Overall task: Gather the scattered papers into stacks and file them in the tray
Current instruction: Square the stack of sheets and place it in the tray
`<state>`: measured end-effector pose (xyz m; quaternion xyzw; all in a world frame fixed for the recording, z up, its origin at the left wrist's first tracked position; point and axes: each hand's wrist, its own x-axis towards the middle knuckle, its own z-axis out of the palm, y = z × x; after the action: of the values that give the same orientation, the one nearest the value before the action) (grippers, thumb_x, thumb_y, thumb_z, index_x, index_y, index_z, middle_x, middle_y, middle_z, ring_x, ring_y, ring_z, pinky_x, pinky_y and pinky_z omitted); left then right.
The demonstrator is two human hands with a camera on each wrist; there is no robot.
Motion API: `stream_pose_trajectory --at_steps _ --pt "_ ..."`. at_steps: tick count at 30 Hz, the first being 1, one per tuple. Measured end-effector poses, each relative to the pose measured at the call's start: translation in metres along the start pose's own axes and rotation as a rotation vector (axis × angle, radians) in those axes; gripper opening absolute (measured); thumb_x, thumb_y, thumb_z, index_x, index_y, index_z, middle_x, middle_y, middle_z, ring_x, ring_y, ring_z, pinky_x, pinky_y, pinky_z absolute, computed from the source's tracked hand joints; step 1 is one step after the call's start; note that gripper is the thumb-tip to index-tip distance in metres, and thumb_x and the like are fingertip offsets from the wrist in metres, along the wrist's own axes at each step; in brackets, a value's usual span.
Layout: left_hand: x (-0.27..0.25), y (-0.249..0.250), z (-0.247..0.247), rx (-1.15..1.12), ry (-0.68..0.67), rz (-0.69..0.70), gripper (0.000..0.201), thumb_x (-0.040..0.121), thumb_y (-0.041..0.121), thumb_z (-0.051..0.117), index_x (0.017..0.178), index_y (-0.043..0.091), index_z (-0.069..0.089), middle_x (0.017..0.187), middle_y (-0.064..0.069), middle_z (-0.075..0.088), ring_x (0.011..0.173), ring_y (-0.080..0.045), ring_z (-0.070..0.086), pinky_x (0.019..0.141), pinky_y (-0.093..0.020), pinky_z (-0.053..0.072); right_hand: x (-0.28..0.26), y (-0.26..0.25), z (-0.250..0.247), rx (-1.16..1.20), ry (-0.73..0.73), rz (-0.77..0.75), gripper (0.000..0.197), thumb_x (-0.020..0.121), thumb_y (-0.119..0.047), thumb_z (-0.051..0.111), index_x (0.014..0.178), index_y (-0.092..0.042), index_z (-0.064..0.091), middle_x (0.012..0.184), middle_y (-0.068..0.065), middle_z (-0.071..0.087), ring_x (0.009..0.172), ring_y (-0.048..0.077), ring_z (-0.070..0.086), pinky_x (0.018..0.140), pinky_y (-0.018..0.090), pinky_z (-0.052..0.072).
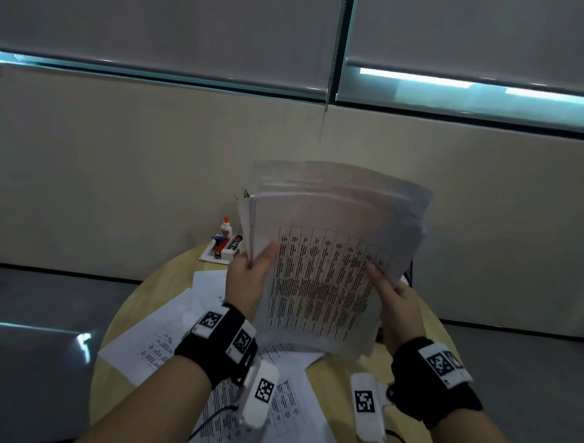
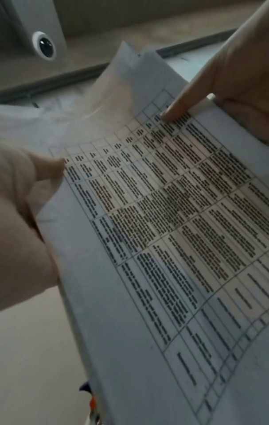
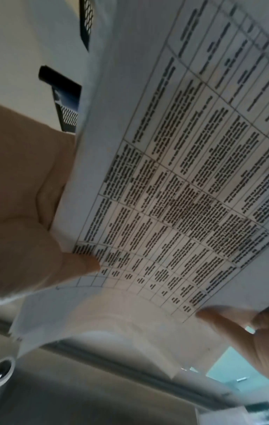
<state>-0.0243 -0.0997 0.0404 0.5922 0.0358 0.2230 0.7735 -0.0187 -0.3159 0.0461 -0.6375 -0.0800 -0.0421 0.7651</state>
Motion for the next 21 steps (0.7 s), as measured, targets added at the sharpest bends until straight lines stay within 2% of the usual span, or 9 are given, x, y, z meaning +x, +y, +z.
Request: stream_pose_trajectory --at_steps 1,3,5,8,11,13,18,20,21 --pt "-0.003 -0.002 -0.003 0.005 0.008 -0.008 0.050 0.072 0.049 0.074 0.109 0.016 0.064 0.097 0.001 0.074 0.093 -0.015 0.070 0.081 -0.032 0.055 -0.004 0.002 -0.003 -0.026 -0.015 -0.011 0.063 0.056 -0.060 0.079 0.100 -0.015 0.073 0.098 0.004 0.075 0.094 0.025 0.070 0.088 0.048 0.052" --pt "-0.011 -0.011 -0.012 0.030 0.025 -0.022 0.044 0.075 0.043 0.072 0.112 0.020 0.061 0.099 0.004 0.072 0.094 -0.013 0.068 0.082 -0.032 0.054 -0.011 0.013 -0.008 -0.073 -0.012 -0.003 0.078 0.036 -0.072 0.080 0.094 -0.020 0.075 0.096 0.002 0.075 0.089 0.022 0.071 0.084 0.048 0.054" --pt "-0.016 -0.023 -0.016 0.094 0.009 -0.049 0.037 0.079 0.039 0.067 0.111 0.024 0.059 0.102 0.008 0.069 0.095 -0.009 0.066 0.089 -0.036 0.052 -0.015 0.024 -0.011 -0.104 -0.015 0.027 0.083 0.030 -0.073 0.081 0.092 -0.019 0.074 0.094 0.001 0.076 0.088 0.021 0.071 0.084 0.048 0.054" --pt "-0.020 -0.031 -0.016 0.107 -0.001 -0.112 0.053 0.073 0.050 0.070 0.117 0.022 0.059 0.110 0.004 0.069 0.104 -0.016 0.063 0.100 -0.046 0.045 -0.017 0.033 -0.007 -0.121 -0.038 0.062 0.086 0.039 -0.069 0.082 0.104 -0.014 0.071 0.100 0.000 0.075 0.094 0.019 0.070 0.094 0.051 0.050" --pt "-0.018 -0.029 -0.011 0.064 0.031 -0.113 0.074 0.068 0.063 0.068 0.128 0.021 0.055 0.119 0.002 0.066 0.112 -0.018 0.061 0.102 -0.047 0.044 -0.013 0.032 -0.002 -0.073 -0.001 0.083 0.086 0.042 -0.068 0.081 0.111 -0.018 0.069 0.103 -0.003 0.074 0.101 0.019 0.068 0.097 0.048 0.048" --pt "-0.018 -0.027 -0.009 0.063 0.054 -0.063 0.088 0.062 0.073 0.067 0.133 0.024 0.050 0.127 0.006 0.061 0.120 -0.015 0.056 0.104 -0.044 0.042 -0.012 0.029 0.000 -0.038 0.007 0.079 0.076 0.052 -0.063 0.079 0.114 -0.020 0.069 0.107 -0.004 0.073 0.104 0.018 0.067 0.098 0.048 0.047" --pt "-0.024 -0.031 -0.013 0.164 0.039 -0.026 0.078 0.059 0.065 0.071 0.124 0.026 0.054 0.118 0.008 0.065 0.112 -0.015 0.060 0.100 -0.046 0.047 -0.020 0.024 0.003 -0.123 0.020 -0.059 0.067 0.063 -0.059 0.076 0.117 -0.023 0.063 0.108 -0.003 0.072 0.102 0.017 0.068 0.093 0.051 0.052" --pt "-0.027 -0.033 -0.014 0.191 0.015 -0.013 0.073 0.064 0.063 0.071 0.124 0.026 0.054 0.118 0.008 0.064 0.113 -0.014 0.059 0.100 -0.046 0.046 -0.018 0.020 0.003 -0.180 0.065 -0.161 0.055 0.079 -0.034 0.073 0.128 -0.024 0.050 0.105 0.001 0.071 0.097 0.015 0.069 0.087 0.047 0.055" --pt "-0.027 -0.033 -0.014 0.201 0.000 -0.005 0.067 0.069 0.059 0.071 0.124 0.025 0.054 0.118 0.009 0.064 0.113 -0.013 0.058 0.100 -0.045 0.046 -0.015 0.016 0.003 -0.202 0.098 -0.215 0.057 0.086 -0.017 0.066 0.135 -0.029 0.039 0.104 -0.001 0.068 0.094 0.010 0.069 0.083 0.042 0.056"
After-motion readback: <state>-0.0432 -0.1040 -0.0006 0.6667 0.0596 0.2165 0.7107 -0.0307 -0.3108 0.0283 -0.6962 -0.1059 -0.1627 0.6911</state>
